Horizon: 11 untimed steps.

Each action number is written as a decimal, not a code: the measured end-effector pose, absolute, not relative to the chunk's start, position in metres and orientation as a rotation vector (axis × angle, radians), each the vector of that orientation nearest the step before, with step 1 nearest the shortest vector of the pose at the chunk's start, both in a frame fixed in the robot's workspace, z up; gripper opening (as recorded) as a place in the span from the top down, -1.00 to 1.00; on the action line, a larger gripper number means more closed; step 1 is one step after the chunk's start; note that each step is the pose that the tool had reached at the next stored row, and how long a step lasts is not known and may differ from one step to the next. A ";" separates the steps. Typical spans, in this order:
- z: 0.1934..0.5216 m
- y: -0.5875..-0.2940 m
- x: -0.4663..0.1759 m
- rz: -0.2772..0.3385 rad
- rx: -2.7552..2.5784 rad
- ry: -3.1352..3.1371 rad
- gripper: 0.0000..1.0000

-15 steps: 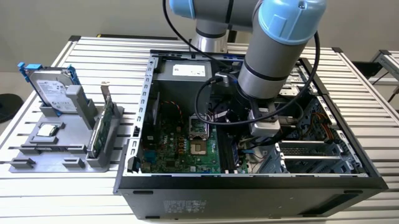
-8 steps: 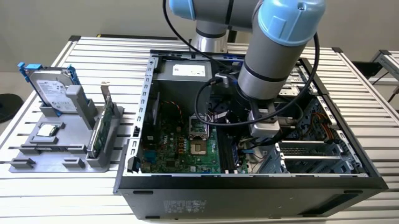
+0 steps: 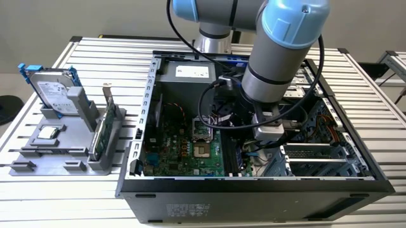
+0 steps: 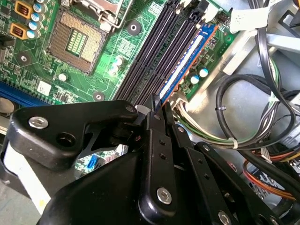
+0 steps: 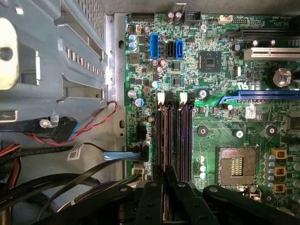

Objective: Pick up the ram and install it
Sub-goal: 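Insert the ram into the slot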

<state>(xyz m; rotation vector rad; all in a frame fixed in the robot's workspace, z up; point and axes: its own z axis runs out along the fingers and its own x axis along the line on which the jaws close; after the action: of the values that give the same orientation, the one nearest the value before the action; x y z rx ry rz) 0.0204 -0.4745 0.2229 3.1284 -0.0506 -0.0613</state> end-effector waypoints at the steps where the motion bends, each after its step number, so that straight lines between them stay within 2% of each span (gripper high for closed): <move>1: 0.222 -0.474 0.020 -0.061 3.129 -0.051 1.00; 11: 0.220 -0.474 0.020 -0.061 3.128 -0.051 1.00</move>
<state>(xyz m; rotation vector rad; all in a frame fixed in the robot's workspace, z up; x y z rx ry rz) 0.0205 -0.4738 0.2200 3.1283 -0.0506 -0.0613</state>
